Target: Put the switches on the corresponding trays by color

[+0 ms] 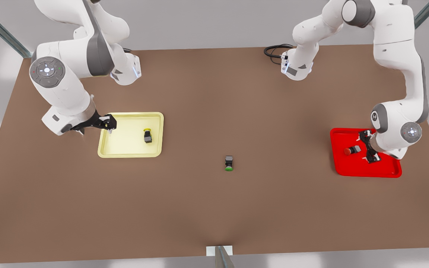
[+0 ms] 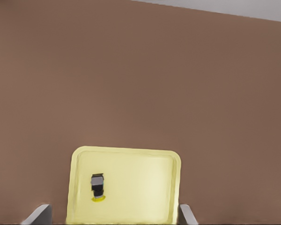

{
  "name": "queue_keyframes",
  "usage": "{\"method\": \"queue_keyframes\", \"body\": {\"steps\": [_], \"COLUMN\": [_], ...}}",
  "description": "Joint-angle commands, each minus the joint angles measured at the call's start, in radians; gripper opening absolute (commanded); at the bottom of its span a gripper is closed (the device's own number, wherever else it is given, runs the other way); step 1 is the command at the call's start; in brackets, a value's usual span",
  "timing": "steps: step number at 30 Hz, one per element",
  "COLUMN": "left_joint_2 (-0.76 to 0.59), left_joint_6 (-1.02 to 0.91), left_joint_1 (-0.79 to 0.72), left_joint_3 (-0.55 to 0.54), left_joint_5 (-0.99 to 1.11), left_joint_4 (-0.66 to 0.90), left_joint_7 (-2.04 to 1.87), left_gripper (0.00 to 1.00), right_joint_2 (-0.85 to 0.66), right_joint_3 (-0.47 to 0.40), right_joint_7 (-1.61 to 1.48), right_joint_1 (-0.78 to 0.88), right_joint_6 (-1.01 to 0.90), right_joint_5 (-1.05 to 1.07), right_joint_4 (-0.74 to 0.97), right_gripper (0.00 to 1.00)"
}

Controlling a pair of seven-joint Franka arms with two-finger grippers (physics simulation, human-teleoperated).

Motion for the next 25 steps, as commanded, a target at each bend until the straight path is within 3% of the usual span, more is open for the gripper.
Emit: {"method": "queue_keyframes", "body": {"steps": [1, 2, 5, 7, 8, 9, 11, 12, 16, 25], "left_joint_2": [-0.044, -0.021, -0.013, -0.091, -0.156, -0.207, -0.210, -0.210, -0.179, -0.171], "left_joint_6": [-0.369, -0.564, -0.836, -0.845, -0.804, -0.755, -0.729, -0.608, -0.654, -0.691], "left_joint_1": [-0.029, -0.078, -0.173, -0.213, -0.294, -0.302, -0.300, -0.296, -0.290, -0.291], "left_joint_3": [-0.123, -0.207, -0.216, -0.201, -0.083, -0.040, -0.038, -0.040, -0.035, -0.026], "left_joint_5": [-0.056, -0.058, -0.058, -0.075, -0.142, -0.211, -0.193, -0.193, -0.190, -0.190], "left_joint_4": [0.125, 0.327, 0.591, 0.599, 0.565, 0.542, 0.514, 0.461, 0.465, 0.480], "left_joint_7": [0.452, 0.541, 1.287, 1.574, 1.580, 1.578, 1.655, 1.643, 1.632, 1.635], "left_gripper": [1.00, 1.00, 1.00, 1.00, 1.00, 1.00, 1.00, 1.00, 1.00, 1.00], "right_joint_2": [-0.001, 0.000, 0.000, -0.001, -0.001, -0.001, -0.001, 0.000, 0.000, 0.002], "right_joint_3": [-0.002, -0.002, -0.002, -0.002, -0.002, -0.003, -0.003, -0.003, 0.067, 0.070], "right_joint_7": [-0.170, -0.170, -0.170, -0.170, -0.172, -0.174, -0.177, -0.180, -0.181, -0.181], "right_joint_1": [0.011, 0.011, 0.011, 0.011, 0.011, 0.011, 0.003, -0.003, -0.139, -0.141], "right_joint_6": [-0.164, -0.164, -0.164, -0.164, -0.164, -0.164, -0.164, -0.164, -0.163, -0.163], "right_joint_5": [0.002, 0.000, 0.002, 0.002, 0.002, 0.002, 0.002, 0.005, 0.060, 0.060], "right_joint_4": [0.001, 0.001, -0.001, -0.002, -0.002, -0.002, -0.002, -0.004, -0.011, -0.011], "right_gripper": [1.00, 1.00, 1.00, 1.00, 1.00, 1.00, 1.00, 1.00, 1.00, 1.00]}}
